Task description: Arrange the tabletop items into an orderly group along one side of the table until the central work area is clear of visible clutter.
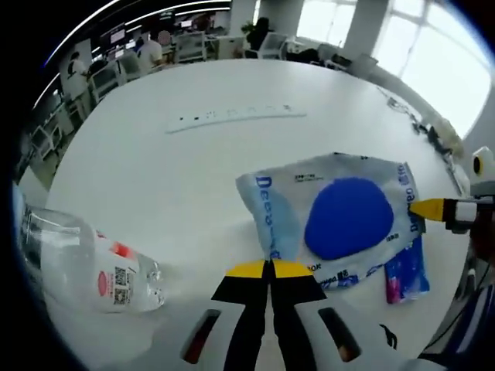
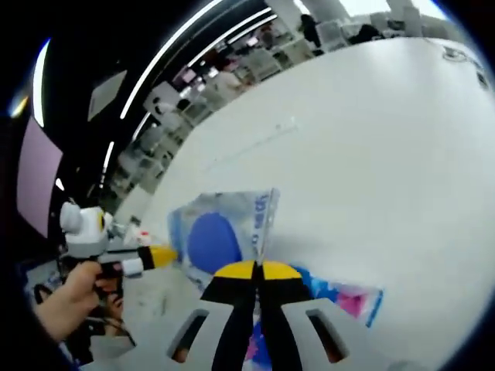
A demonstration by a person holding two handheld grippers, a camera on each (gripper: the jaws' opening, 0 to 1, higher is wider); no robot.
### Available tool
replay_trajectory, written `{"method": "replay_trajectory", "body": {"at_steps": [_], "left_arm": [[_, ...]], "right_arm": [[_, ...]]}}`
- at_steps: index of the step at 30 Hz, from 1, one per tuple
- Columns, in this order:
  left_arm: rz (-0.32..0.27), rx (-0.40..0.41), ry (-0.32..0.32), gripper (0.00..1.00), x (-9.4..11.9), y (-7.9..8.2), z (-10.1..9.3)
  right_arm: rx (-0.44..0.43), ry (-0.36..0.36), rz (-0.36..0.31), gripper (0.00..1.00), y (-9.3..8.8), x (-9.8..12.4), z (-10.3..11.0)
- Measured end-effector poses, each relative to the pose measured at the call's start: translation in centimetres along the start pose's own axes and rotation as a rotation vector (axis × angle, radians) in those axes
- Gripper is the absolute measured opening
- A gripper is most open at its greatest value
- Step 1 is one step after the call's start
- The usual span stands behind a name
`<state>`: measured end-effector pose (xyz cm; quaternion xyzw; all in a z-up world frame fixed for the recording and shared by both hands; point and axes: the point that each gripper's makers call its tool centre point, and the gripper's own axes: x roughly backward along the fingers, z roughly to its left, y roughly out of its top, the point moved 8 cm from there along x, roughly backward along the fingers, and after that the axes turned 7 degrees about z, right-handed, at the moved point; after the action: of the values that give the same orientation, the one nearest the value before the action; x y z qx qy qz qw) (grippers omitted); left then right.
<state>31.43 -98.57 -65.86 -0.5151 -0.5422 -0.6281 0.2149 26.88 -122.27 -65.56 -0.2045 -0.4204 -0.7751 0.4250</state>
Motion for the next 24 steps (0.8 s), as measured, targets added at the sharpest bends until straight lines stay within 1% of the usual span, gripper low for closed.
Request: {"method": "replay_trajectory", "body": {"at_steps": [1, 6, 9, 11, 14, 19, 24], "left_arm": [[0.003, -0.013, 0.004, 0.00, -0.2, 0.0, 0.0], [0.019, 0.000, -0.002, 0.00, -0.7, 0.0, 0.0], [0.042, -0.025, 0.014, 0.00, -1.1, -0.2, 0.0], [0.049, -0.019, 0.012, 0.00, -1.3, -0.4, 0.2], [0.054, -0.001, 0.012, 0.00, -1.4, -0.5, 0.5], [0.062, 0.001, 0.011, 0.00, -1.5, -0.7, 0.6], [0.071, -0.006, 0.007, 0.00, -1.9, -0.8, 0.8]], "right_arm": [[0.007, -0.002, 0.011, 0.00, 0.1, -0.2, -0.2], [0.025, -0.013, 0.046, 0.00, 0.2, -0.9, -1.0], [0.041, -0.019, 0.069, 0.00, 0.1, -1.3, -1.3], [0.051, -0.024, 0.080, 0.00, -0.1, -1.7, -1.3], [0.047, -0.023, 0.088, 0.00, -0.1, -2.1, -1.5], [0.059, -0.031, 0.097, 0.00, 0.2, -2.8, -1.7], [0.060, -0.048, 0.122, 0.00, -0.2, -3.3, -2.2]]}}
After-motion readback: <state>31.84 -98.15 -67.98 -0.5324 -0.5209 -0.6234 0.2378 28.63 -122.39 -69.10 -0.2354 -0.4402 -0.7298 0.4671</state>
